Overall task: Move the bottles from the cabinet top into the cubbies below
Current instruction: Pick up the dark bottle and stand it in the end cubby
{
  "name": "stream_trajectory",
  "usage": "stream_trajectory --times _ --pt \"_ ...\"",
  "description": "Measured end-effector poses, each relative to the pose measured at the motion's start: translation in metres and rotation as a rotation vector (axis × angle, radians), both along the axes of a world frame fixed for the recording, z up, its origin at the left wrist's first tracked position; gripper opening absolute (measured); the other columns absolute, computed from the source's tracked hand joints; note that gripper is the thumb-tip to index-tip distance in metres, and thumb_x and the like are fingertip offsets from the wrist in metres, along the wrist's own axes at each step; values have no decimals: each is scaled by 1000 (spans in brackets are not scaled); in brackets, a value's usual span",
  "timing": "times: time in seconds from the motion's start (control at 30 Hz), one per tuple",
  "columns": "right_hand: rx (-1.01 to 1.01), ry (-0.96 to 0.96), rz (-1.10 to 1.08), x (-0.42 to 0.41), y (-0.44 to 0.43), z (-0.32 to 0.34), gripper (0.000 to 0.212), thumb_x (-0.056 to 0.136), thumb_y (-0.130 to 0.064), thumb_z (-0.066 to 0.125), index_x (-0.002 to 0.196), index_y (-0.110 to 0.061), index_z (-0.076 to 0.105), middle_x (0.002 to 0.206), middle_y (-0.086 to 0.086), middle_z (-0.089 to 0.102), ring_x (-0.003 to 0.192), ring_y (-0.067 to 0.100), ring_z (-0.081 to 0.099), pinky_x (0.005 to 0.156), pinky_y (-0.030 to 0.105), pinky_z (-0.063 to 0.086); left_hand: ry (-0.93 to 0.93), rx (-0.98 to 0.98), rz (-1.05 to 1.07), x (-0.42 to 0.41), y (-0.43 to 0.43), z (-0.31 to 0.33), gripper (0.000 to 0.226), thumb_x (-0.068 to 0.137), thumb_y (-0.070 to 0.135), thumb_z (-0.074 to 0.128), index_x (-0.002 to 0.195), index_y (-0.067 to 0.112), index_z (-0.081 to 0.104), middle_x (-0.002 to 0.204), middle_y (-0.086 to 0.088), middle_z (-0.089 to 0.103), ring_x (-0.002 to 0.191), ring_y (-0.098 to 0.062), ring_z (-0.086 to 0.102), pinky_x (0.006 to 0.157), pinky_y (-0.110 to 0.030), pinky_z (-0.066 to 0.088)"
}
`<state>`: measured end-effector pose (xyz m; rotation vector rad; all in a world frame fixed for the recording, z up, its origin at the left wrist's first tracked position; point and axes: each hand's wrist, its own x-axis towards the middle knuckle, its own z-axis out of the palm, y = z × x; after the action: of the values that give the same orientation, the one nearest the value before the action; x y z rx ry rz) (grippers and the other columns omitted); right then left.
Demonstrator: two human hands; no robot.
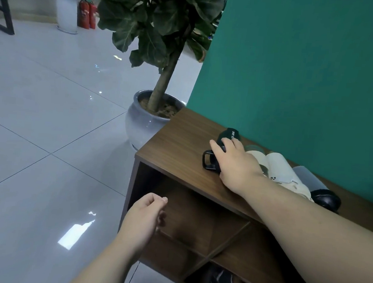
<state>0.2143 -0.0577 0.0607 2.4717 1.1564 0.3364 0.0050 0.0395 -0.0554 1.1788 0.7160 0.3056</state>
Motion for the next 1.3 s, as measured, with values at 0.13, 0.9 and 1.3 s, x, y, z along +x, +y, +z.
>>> stream_trajectory --times 0.13,0.9,1.3 --pt "116 50 15 -16 -2 10 82 85 -29 66 154 -23 22 152 8 34 140 28 32 77 39 57 10 -7 21 -3 2 -1 24 101 26 58 79 16 57 63 2 54 54 -13 50 54 -28 39" --pt "855 920 -159 -158 -44 -66 85 75 -41 78 149 -37 37 144 -18 46 119 0 47 91 17 38 -63 -650 266 3 -28 -53 39 104 31 55 116 0 75 124 -26 74 116 -41 69 108 -53 51" --pt "905 1028 -270 -117 -4 -172 115 47 -47 89 146 -42 31 138 -9 51 124 11 55 100 35 51 125 -543 252 44 1 -114 53 90 63 64 109 16 81 108 -11 83 106 -32 76 97 -44 58"
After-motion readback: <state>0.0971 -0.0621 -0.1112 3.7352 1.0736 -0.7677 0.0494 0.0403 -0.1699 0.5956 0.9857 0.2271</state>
